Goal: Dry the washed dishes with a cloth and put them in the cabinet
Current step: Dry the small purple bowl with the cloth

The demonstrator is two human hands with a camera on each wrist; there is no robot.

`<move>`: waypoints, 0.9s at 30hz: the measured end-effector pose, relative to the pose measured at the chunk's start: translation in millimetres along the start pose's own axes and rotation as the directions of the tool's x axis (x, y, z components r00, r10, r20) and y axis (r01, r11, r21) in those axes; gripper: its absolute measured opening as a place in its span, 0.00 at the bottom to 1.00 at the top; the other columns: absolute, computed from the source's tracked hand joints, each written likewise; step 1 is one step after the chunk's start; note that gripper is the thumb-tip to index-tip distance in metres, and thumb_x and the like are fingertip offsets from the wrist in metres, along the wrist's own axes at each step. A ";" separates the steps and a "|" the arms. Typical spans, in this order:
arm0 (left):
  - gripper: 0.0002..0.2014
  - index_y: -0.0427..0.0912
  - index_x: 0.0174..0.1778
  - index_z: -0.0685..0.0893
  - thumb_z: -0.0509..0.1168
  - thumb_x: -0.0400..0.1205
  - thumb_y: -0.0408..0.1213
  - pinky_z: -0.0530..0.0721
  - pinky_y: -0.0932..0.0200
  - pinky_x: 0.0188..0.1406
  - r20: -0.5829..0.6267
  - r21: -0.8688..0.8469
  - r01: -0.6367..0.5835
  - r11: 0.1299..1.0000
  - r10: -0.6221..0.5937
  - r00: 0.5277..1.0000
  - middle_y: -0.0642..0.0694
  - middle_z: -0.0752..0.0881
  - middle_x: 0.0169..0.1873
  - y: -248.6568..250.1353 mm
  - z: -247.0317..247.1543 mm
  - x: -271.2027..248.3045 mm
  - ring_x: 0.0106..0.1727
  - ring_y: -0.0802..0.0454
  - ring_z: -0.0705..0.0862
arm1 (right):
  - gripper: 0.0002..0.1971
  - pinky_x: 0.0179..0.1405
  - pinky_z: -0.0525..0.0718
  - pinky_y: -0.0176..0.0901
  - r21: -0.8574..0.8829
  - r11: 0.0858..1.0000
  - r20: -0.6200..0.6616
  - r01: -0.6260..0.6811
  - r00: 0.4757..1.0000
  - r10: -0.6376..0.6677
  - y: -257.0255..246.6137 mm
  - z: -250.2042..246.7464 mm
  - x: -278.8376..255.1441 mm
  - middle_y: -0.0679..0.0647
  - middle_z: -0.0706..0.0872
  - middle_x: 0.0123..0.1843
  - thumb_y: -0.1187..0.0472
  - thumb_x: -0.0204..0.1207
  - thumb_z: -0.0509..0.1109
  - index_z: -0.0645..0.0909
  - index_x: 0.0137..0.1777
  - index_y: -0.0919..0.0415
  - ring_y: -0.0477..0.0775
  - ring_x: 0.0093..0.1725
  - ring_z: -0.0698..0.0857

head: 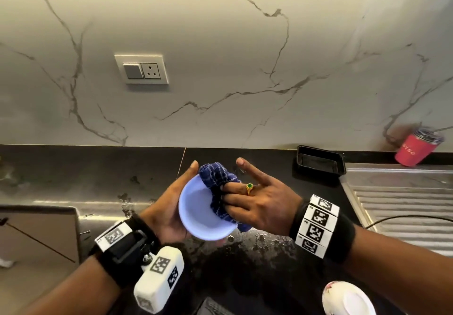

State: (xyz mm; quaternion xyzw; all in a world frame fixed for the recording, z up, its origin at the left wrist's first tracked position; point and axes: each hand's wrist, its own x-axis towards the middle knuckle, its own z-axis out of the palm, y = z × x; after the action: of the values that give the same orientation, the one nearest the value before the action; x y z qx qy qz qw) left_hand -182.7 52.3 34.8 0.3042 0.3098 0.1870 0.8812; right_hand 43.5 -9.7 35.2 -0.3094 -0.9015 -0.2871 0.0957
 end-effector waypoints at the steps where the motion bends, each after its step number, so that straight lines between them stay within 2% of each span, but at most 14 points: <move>1: 0.42 0.39 0.78 0.80 0.53 0.83 0.72 0.78 0.38 0.71 0.012 -0.007 0.006 1.000 -0.006 1.000 0.32 0.85 0.66 -4.7 -4.6 -0.3 0.64 0.33 0.84 | 0.13 0.85 0.49 0.71 0.000 1.000 -0.002 0.010 1.000 -0.010 0.4 0.3 -1.3 0.47 0.89 0.51 0.68 0.82 0.63 0.88 0.51 0.54 0.51 0.62 0.85; 4: 0.36 0.38 0.78 0.79 0.53 0.87 0.66 0.78 0.39 0.71 0.012 -0.016 -0.065 0.998 0.065 0.998 0.34 0.85 0.67 -16.6 -12.9 0.2 0.66 0.37 0.84 | 0.15 0.85 0.50 0.70 0.010 1.000 0.024 -0.011 1.000 0.010 -6.1 4.9 -1.0 0.47 0.90 0.56 0.69 0.84 0.61 0.89 0.55 0.54 0.51 0.68 0.84; 6: 0.30 0.40 0.68 0.88 0.53 0.88 0.59 0.87 0.45 0.59 -0.033 0.009 -0.183 0.983 0.183 0.982 0.35 0.88 0.60 -18.0 -4.1 2.6 0.57 0.41 0.89 | 0.16 0.85 0.47 0.70 0.050 0.996 0.066 -0.079 0.995 0.076 -11.6 8.2 4.9 0.47 0.90 0.55 0.70 0.82 0.59 0.88 0.55 0.56 0.51 0.69 0.83; 10: 0.30 0.40 0.69 0.86 0.63 0.81 0.60 0.90 0.43 0.54 -0.135 0.189 -0.428 0.884 0.455 0.880 0.31 0.87 0.63 -12.8 12.4 12.6 0.59 0.37 0.89 | 0.23 0.86 0.38 0.62 0.356 0.867 0.143 -0.349 0.937 0.319 -30.3 14.8 21.0 0.49 0.90 0.60 0.69 0.69 0.61 0.88 0.60 0.55 0.52 0.69 0.83; 12: 0.33 0.40 0.70 0.82 0.67 0.74 0.60 0.87 0.35 0.59 -0.196 0.269 -0.537 0.800 0.591 0.782 0.26 0.84 0.64 -14.0 15.1 18.9 0.62 0.31 0.87 | 0.29 0.87 0.49 0.53 0.695 0.494 0.247 -0.522 0.819 0.518 -41.4 10.4 29.7 0.51 0.89 0.65 0.70 0.64 0.64 0.87 0.65 0.53 0.52 0.75 0.78; 14: 0.30 0.43 0.66 0.81 0.67 0.74 0.59 0.85 0.27 0.58 -0.199 0.362 -0.616 0.700 0.703 0.682 0.26 0.83 0.63 -17.5 19.9 20.9 0.58 0.28 0.87 | 0.25 0.68 0.79 0.45 0.869 -0.053 0.435 -0.492 0.709 0.555 -45.5 -4.6 39.2 0.50 0.91 0.51 0.70 0.62 0.63 0.90 0.56 0.55 0.47 0.59 0.86; 16: 0.26 0.44 0.65 0.81 0.65 0.76 0.57 0.88 0.31 0.53 -0.141 0.439 -0.663 0.606 0.776 0.615 0.31 0.84 0.59 -22.6 22.4 20.5 0.52 0.34 0.89 | 0.14 0.38 0.74 0.39 0.882 -0.320 0.469 -0.345 0.694 0.546 -47.5 -16.1 45.3 0.44 0.80 0.32 0.72 0.61 0.63 0.86 0.41 0.58 0.43 0.32 0.76; 17: 0.26 0.44 0.66 0.80 0.64 0.77 0.56 0.90 0.35 0.50 -0.116 0.446 -0.684 0.577 0.795 0.595 0.33 0.86 0.57 -24.3 24.3 19.2 0.51 0.37 0.90 | 0.14 0.35 0.72 0.39 0.877 -0.367 0.475 -0.310 0.680 0.559 -48.8 -21.1 48.1 0.42 0.78 0.30 0.73 0.62 0.62 0.84 0.38 0.55 0.43 0.30 0.74; 19: 0.26 0.40 0.68 0.78 0.64 0.79 0.53 0.90 0.42 0.50 -0.065 0.420 -0.717 0.556 0.806 0.588 0.35 0.87 0.59 -26.4 24.2 17.3 0.53 0.39 0.91 | 0.23 0.49 0.79 0.38 0.888 -0.304 0.460 -0.344 0.672 0.580 -51.2 -25.6 52.3 0.38 0.86 0.40 0.73 0.65 0.62 0.88 0.50 0.47 0.39 0.44 0.83; 20: 0.26 0.39 0.68 0.78 0.64 0.79 0.52 0.90 0.43 0.53 -0.042 0.420 -0.721 0.552 0.805 0.592 0.35 0.86 0.61 -27.0 24.3 16.5 0.56 0.37 0.90 | 0.29 0.68 0.76 0.41 0.891 -0.211 0.443 -0.402 0.669 0.597 -52.5 -25.6 53.9 0.40 0.89 0.55 0.73 0.68 0.62 0.86 0.65 0.46 0.34 0.63 0.80; 21: 0.25 0.40 0.69 0.78 0.64 0.79 0.52 0.89 0.43 0.56 -0.028 0.431 -0.718 0.547 0.803 0.595 0.34 0.86 0.63 -27.4 24.8 16.0 0.60 0.36 0.89 | 0.34 0.83 0.60 0.45 0.874 -0.127 0.442 -0.469 0.659 0.608 -52.7 -26.0 54.8 0.42 0.83 0.71 0.72 0.71 0.62 0.77 0.78 0.47 0.23 0.76 0.63; 23: 0.25 0.40 0.69 0.78 0.63 0.80 0.51 0.88 0.42 0.60 -0.002 0.440 -0.722 0.534 0.805 0.594 0.33 0.85 0.65 -26.6 26.0 14.2 0.64 0.34 0.87 | 0.38 0.84 0.28 0.49 0.836 -0.005 0.440 -0.548 0.665 0.604 -52.4 -24.6 56.4 0.42 0.60 0.85 0.71 0.76 0.62 0.60 0.86 0.51 0.08 0.69 0.34; 25: 0.25 0.38 0.69 0.77 0.62 0.80 0.50 0.89 0.43 0.57 0.018 0.433 -0.747 0.505 0.823 0.567 0.32 0.84 0.64 -21.5 25.8 10.9 0.62 0.34 0.87 | 0.40 0.80 0.20 0.52 0.862 0.115 0.352 -0.494 0.747 0.564 -51.3 -21.8 57.9 0.43 0.55 0.86 0.67 0.74 0.62 0.57 0.87 0.52 0.21 0.78 0.32; 27: 0.22 0.44 0.65 0.81 0.62 0.79 0.52 0.90 0.45 0.53 0.012 0.447 -0.754 0.482 0.839 0.544 0.35 0.86 0.61 -12.2 24.4 5.8 0.58 0.39 0.89 | 0.42 0.80 0.21 0.57 0.865 0.272 0.269 -0.422 0.847 0.458 -48.0 -15.7 52.4 0.48 0.61 0.87 0.67 0.69 0.63 0.60 0.86 0.56 0.37 0.86 0.44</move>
State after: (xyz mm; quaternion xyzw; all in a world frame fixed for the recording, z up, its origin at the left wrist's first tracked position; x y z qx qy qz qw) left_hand -160.6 35.9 39.6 0.5650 0.2535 0.5389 0.5710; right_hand -27.4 -23.3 44.3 -0.4392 -0.7858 0.2758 0.3370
